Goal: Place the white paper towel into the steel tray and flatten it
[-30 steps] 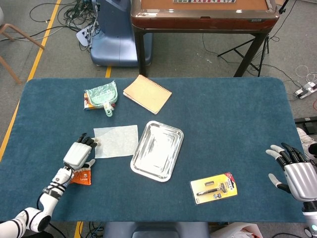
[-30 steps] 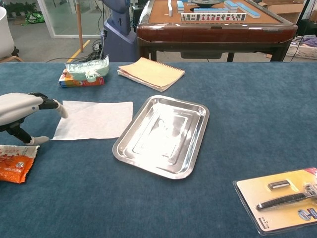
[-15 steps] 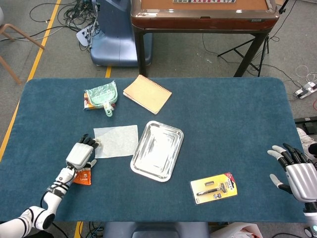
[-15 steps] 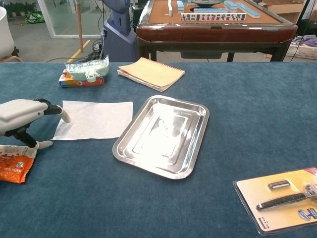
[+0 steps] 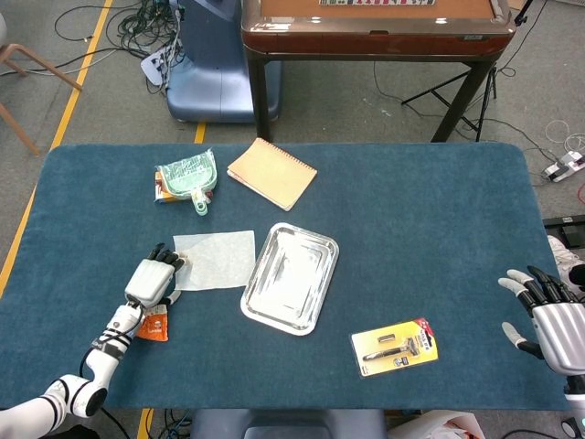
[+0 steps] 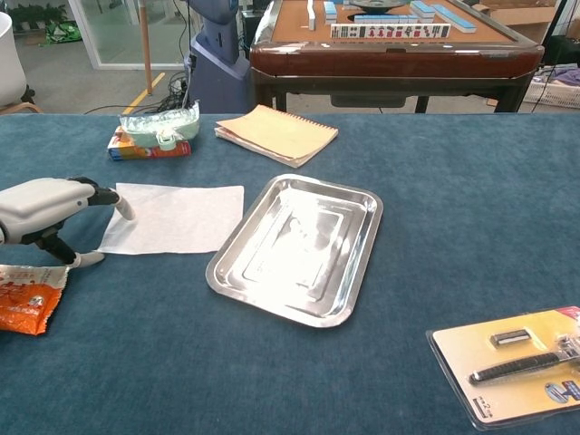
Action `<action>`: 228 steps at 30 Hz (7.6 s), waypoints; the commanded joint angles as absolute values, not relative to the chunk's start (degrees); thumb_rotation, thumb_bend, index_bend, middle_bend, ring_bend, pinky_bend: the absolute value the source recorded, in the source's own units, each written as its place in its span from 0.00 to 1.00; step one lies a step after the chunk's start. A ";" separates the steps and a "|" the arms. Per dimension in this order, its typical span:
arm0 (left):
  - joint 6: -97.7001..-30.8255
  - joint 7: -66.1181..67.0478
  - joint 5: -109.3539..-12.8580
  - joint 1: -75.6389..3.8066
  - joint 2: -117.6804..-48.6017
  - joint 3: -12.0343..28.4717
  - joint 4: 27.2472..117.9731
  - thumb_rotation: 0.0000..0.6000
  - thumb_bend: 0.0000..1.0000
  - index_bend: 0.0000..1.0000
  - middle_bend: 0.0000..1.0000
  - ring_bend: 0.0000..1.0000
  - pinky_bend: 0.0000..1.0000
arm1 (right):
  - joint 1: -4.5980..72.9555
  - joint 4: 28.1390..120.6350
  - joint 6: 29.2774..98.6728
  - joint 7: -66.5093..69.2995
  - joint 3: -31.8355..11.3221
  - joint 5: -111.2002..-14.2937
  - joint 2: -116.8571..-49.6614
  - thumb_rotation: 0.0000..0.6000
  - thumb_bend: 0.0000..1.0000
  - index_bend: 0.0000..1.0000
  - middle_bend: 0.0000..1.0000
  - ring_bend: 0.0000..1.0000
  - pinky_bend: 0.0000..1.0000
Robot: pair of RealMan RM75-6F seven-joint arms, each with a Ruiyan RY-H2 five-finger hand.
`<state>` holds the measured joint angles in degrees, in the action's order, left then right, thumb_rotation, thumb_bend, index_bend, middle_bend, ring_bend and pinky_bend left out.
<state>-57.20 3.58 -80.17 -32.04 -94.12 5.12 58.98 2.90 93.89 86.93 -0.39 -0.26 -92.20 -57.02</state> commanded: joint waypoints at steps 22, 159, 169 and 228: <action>-57.28 -4.92 -79.78 -33.10 -95.24 5.95 58.93 1.00 0.43 0.58 0.23 0.19 0.04 | 2.48 93.90 87.27 -0.19 -0.31 -92.19 -56.82 1.00 0.26 0.25 0.20 0.08 0.18; -62.64 41.73 -50.08 -47.71 -96.94 9.81 101.68 0.81 0.04 0.15 0.14 0.09 0.04 | 0.83 92.24 89.31 2.39 -0.10 -93.48 -57.38 1.00 0.26 0.25 0.20 0.08 0.18; -62.63 36.68 -52.06 -46.88 -93.48 10.65 99.31 0.69 0.04 0.30 0.36 0.38 0.22 | 0.38 92.03 89.90 2.86 0.00 -93.39 -57.20 1.00 0.26 0.25 0.20 0.08 0.18; -41.06 49.19 -36.89 -74.91 -94.95 4.32 84.07 1.00 0.53 0.10 0.99 0.98 0.95 | 2.12 94.09 86.26 0.24 -0.24 -91.69 -57.18 1.00 0.26 0.25 0.20 0.08 0.18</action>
<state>-41.32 48.96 -37.44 -74.38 -94.69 4.52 84.46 2.12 94.11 86.27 0.22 -0.24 -91.70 -57.17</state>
